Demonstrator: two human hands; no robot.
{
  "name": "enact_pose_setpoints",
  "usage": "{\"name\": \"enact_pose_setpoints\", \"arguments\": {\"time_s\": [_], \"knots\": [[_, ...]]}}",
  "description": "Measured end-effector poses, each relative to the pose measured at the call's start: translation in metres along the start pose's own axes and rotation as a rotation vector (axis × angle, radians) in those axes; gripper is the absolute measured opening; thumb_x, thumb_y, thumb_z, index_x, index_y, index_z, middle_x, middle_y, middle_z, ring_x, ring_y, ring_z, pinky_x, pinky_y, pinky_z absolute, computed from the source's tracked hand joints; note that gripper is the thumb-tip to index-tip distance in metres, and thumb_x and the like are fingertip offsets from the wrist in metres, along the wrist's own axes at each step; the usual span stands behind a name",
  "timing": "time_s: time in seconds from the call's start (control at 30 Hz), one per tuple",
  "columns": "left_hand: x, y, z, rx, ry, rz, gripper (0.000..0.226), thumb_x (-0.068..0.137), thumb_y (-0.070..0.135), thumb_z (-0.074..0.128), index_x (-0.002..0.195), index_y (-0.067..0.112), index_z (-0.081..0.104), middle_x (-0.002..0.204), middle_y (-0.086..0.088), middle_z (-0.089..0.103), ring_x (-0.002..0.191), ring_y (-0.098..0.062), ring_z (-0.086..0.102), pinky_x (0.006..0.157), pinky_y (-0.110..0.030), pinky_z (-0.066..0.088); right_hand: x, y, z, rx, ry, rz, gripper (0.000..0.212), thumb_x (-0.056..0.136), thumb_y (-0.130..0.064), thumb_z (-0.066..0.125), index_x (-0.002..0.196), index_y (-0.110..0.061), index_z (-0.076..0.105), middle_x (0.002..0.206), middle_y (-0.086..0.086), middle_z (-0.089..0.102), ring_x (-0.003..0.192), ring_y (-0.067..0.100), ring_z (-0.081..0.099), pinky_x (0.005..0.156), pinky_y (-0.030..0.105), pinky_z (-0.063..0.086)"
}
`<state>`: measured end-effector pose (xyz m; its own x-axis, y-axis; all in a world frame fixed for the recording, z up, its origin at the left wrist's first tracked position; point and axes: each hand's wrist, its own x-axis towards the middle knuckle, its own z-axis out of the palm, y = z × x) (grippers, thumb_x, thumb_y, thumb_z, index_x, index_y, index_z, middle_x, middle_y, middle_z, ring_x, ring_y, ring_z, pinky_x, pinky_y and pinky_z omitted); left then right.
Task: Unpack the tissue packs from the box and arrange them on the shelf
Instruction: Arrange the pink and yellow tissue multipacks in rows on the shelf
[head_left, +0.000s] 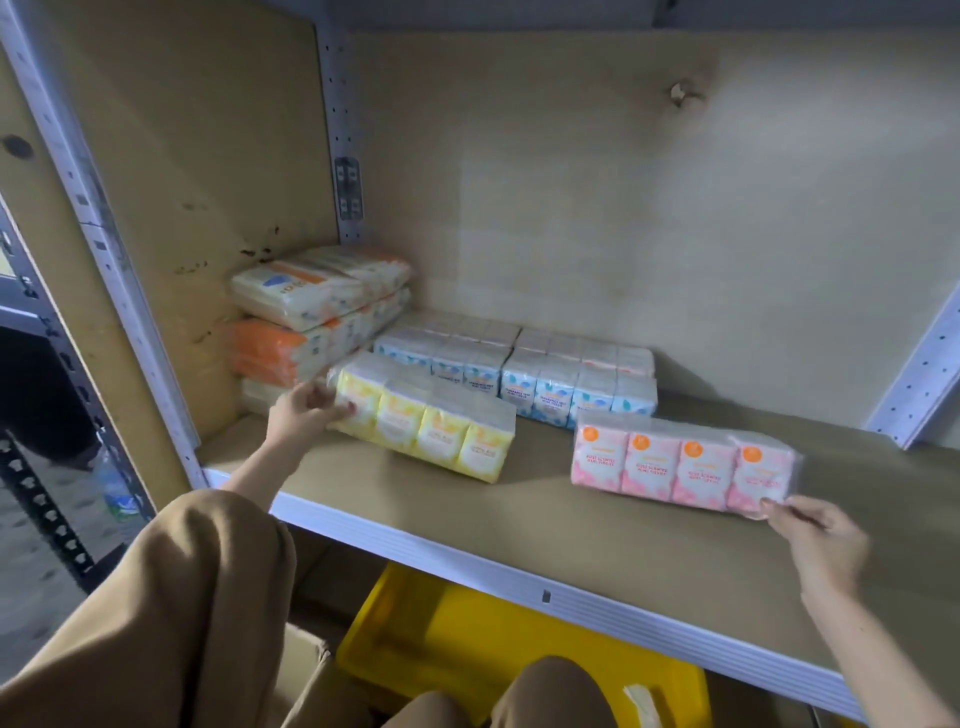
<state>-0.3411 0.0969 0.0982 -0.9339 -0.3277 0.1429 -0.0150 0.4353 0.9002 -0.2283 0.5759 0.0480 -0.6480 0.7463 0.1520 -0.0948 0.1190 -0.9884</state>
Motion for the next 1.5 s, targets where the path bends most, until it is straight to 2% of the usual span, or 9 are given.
{"name": "enact_pose_setpoints", "arguments": {"time_s": [0.17,0.27,0.37,0.57,0.87,1.13,1.27,1.43,1.5], "knots": [[-0.005,0.004,0.009,0.379,-0.065,-0.056,0.041,0.075,0.015,0.078,0.103,0.002,0.05,0.115,-0.021,0.056,0.109,-0.034,0.054,0.087,-0.039,0.044,-0.001,-0.007,-0.006,-0.511,-0.041,-0.142,0.019,0.071,-0.01,0.076,0.083,-0.01,0.062,0.097,0.027,0.069,0.076,0.015,0.07,0.063,0.009,0.047],[-0.015,0.018,0.013,0.632,-0.075,0.238,0.073,0.077,0.011,0.075,0.137,0.0,0.035,0.139,-0.018,0.036,0.129,-0.034,0.041,0.103,-0.041,0.039,-0.022,-0.034,-0.001,-0.742,-0.005,-0.387,0.036,0.073,-0.006,0.074,0.104,0.006,0.059,0.099,0.031,0.066,0.096,0.045,0.061,0.081,0.044,0.048],[-0.026,0.034,0.025,0.769,-0.218,0.509,0.068,0.08,0.013,0.071,0.139,0.009,0.038,0.144,-0.008,0.037,0.129,-0.026,0.044,0.106,-0.035,0.041,-0.03,-0.048,0.012,-0.84,-0.048,-0.574,0.04,0.061,0.01,0.078,0.097,0.014,0.061,0.093,0.037,0.061,0.089,0.051,0.06,0.075,0.043,0.046],[-0.035,0.034,0.063,0.921,-0.349,0.584,0.063,0.085,0.019,0.066,0.141,0.013,0.035,0.143,-0.002,0.039,0.129,-0.022,0.043,0.097,-0.035,0.049,-0.013,-0.055,0.052,-1.109,-0.589,-0.568,0.048,0.073,-0.006,0.074,0.118,0.002,0.057,0.126,0.016,0.057,0.119,0.033,0.049,0.098,0.035,0.037],[0.003,0.024,0.079,0.858,-0.327,0.598,0.059,0.084,0.01,0.066,0.137,0.01,0.04,0.143,-0.005,0.043,0.131,-0.024,0.041,0.103,-0.034,0.043,-0.026,-0.056,0.102,-1.196,-0.564,-0.623,0.05,0.081,-0.023,0.067,0.126,-0.01,0.05,0.136,0.004,0.051,0.128,0.021,0.042,0.1,0.031,0.041],[0.04,0.024,0.092,0.806,-0.334,0.601,0.061,0.083,0.005,0.066,0.138,0.007,0.04,0.145,-0.008,0.041,0.133,-0.027,0.039,0.108,-0.032,0.035,-0.031,-0.05,0.155,-1.188,-0.488,-0.686,0.042,0.079,-0.02,0.067,0.118,-0.01,0.055,0.125,0.006,0.059,0.119,0.021,0.051,0.092,0.028,0.045],[0.051,0.02,0.093,0.793,-0.337,0.6,0.061,0.082,0.005,0.066,0.138,0.007,0.041,0.146,-0.008,0.041,0.134,-0.027,0.038,0.109,-0.032,0.033,-0.028,-0.042,0.171,-1.174,-0.45,-0.78,0.047,0.028,-0.015,0.093,0.067,-0.009,0.067,0.066,0.005,0.07,0.064,0.022,0.069,0.048,0.02,0.052],[0.056,0.019,0.093,0.794,-0.343,0.592,0.063,0.083,0.008,0.067,0.14,0.009,0.039,0.149,-0.006,0.038,0.136,-0.024,0.036,0.111,-0.029,0.03,-0.031,-0.043,0.176,-1.179,-0.493,-0.699,0.036,0.052,-0.011,0.085,0.082,-0.003,0.068,0.083,0.012,0.072,0.082,0.028,0.068,0.063,0.029,0.055],[0.057,0.019,0.092,0.788,-0.344,0.586,0.063,0.083,0.007,0.067,0.14,0.009,0.038,0.149,-0.007,0.038,0.137,-0.025,0.036,0.111,-0.029,0.03,-0.029,-0.043,0.178,-1.215,-0.469,-0.778,0.043,0.033,-0.017,0.092,0.068,-0.008,0.068,0.067,0.006,0.071,0.064,0.023,0.069,0.048,0.021,0.052]]}}
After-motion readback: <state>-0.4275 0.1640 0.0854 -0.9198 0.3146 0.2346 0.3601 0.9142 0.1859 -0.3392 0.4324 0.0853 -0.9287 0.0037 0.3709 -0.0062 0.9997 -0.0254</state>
